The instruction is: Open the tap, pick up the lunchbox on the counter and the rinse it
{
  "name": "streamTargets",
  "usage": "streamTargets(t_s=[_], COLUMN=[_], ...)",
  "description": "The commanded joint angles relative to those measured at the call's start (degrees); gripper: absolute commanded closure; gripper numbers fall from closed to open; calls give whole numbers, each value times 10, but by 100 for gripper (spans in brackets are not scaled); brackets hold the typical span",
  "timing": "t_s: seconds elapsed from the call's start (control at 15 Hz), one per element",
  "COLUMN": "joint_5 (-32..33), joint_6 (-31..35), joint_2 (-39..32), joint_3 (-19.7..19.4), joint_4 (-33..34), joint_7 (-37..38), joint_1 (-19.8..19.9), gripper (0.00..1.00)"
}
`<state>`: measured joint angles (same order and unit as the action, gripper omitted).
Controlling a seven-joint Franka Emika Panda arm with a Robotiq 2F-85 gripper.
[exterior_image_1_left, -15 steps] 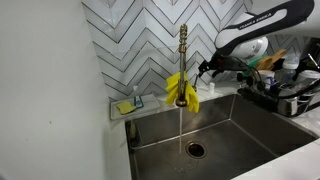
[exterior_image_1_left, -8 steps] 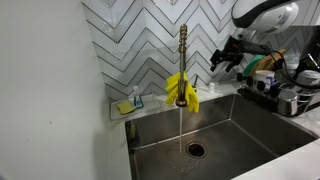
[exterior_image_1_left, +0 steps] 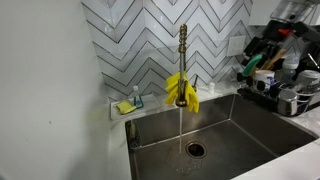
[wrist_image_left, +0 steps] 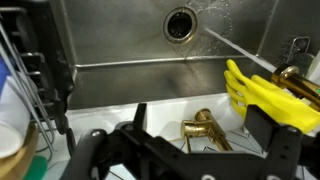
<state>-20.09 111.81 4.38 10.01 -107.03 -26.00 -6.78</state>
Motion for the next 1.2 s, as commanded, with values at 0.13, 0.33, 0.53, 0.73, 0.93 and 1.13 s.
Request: streamTargets(t_s=[0.13,0.33,0.53,0.73,0.93,1.13], joint_5=[16,11,12,46,90,118], joint_6=[-49,-50,-50,-33,-74,-137], joint_2=[129,111,117,119,122,125], joint_3=[-70,-80,-80,-84,-114,-161], joint_4=[-112,-86,-96,-100,-93,-86], joint_7=[-38,-32,-32,-14,-25,-57], joint_1=[14,5,4,19,38,64], gripper=[0,0,0,0,0,0])
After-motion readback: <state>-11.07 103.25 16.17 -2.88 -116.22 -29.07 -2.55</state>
